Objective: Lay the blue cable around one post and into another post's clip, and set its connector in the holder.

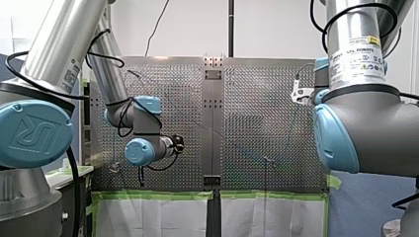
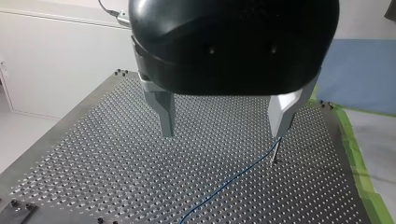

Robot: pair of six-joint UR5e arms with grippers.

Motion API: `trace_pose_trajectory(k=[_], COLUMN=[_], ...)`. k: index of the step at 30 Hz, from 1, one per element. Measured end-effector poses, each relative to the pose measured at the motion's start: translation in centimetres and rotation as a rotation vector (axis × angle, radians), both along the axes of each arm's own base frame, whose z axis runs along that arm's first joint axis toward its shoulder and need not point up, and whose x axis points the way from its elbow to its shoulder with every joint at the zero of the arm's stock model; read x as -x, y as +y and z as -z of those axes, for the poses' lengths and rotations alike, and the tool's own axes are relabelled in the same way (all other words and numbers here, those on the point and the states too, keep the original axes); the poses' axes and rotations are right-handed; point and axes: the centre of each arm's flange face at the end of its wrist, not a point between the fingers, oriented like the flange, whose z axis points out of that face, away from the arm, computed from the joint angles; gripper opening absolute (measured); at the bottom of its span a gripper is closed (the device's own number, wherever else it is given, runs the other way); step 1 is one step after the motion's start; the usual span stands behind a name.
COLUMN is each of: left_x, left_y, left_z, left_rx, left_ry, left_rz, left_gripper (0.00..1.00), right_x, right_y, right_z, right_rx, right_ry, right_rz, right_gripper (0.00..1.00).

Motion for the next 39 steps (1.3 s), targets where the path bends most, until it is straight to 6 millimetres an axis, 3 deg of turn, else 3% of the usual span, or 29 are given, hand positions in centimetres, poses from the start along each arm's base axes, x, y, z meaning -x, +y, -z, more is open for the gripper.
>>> trace_pose_trajectory(k=[20,34,39], left_x=[0.1,0.2,0.1], left_y=[0.1,0.3,0.3], left_z=[0.1,0.3,0.3], left_rx=[-0.007,-0.019,-0.022], left_ry=[0.010,0.028,0.034], left_rz=[0.000,-0.017,-0.019], left_gripper=[1.00,1.00,1.00], right_x=[1.0,2.6,3.3], right_y=[-0.6,-2.5,-3.6], right_z=[1.6,0.1,0.7], right_rx=[-0.150,-0.147,-0.155], right_ry=[0.033,0.025,0.027], right_rz=[-0.021,-0.045,-0.053], right_gripper=[0.00,0.00,0.00])
